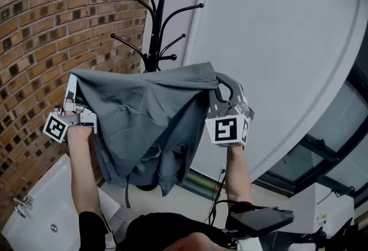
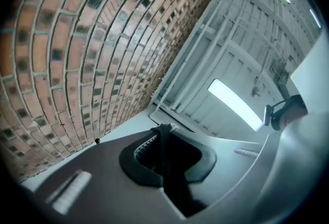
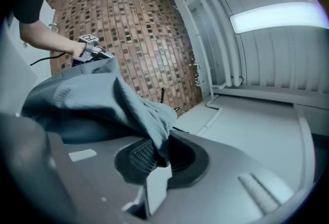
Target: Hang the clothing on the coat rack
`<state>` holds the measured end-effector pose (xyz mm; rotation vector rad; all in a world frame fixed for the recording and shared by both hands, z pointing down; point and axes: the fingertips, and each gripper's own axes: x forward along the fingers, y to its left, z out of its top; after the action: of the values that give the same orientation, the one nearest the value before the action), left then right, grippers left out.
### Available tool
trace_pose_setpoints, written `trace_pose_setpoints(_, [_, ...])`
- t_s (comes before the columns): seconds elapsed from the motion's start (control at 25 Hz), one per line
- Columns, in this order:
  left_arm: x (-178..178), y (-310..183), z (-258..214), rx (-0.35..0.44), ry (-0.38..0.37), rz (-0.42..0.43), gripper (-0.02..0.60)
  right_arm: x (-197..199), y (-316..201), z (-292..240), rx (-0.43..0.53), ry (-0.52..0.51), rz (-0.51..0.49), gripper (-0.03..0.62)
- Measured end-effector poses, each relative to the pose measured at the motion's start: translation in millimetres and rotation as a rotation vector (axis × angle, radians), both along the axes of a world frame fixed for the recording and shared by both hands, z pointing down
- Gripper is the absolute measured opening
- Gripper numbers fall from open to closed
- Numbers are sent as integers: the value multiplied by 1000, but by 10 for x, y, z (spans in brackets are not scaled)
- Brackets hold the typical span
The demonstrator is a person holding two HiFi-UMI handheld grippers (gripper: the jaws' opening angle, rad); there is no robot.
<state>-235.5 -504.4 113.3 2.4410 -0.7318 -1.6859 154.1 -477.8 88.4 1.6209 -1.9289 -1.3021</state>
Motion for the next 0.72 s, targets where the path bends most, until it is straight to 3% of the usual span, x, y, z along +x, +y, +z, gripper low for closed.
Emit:
trace_pose_setpoints(0.08, [-40,-511,55,-81,-10,-30,20,-63,-669,-320,-29,-25,37,14])
trace_pose_setpoints(0.12, [-1,-781,214,-153,-8,-29,19,-115,-1086,-348,-84,9,52,14])
trace_pose_setpoints(0.2, [270,-1208,892,-367,31,52,18,-225,-1789,53,-268,126,49,14])
trace_pose_setpoints(0.28, [698,-1309,1797,-531,-15,146,18,-348,-1971,802,-431,143,-46,14])
trace_pose_setpoints(0.36, [1162,-1247,2370,-534,-122,224,20,-566,-1810,1241,-484,48,-227,14])
trace_pose_setpoints(0.44, [1643,-1188,2609,-481,-163,342,20,-722,-1654,1305,-454,-29,-339,14])
trace_pose_setpoints(0.56, [2161,-1122,2950,-449,-215,465,21,-732,-1526,1279,-402,-62,-367,15])
trace_pose_setpoints(0.72, [2302,-1050,3204,-378,-199,476,91,-635,-1432,1274,-351,-73,-364,46])
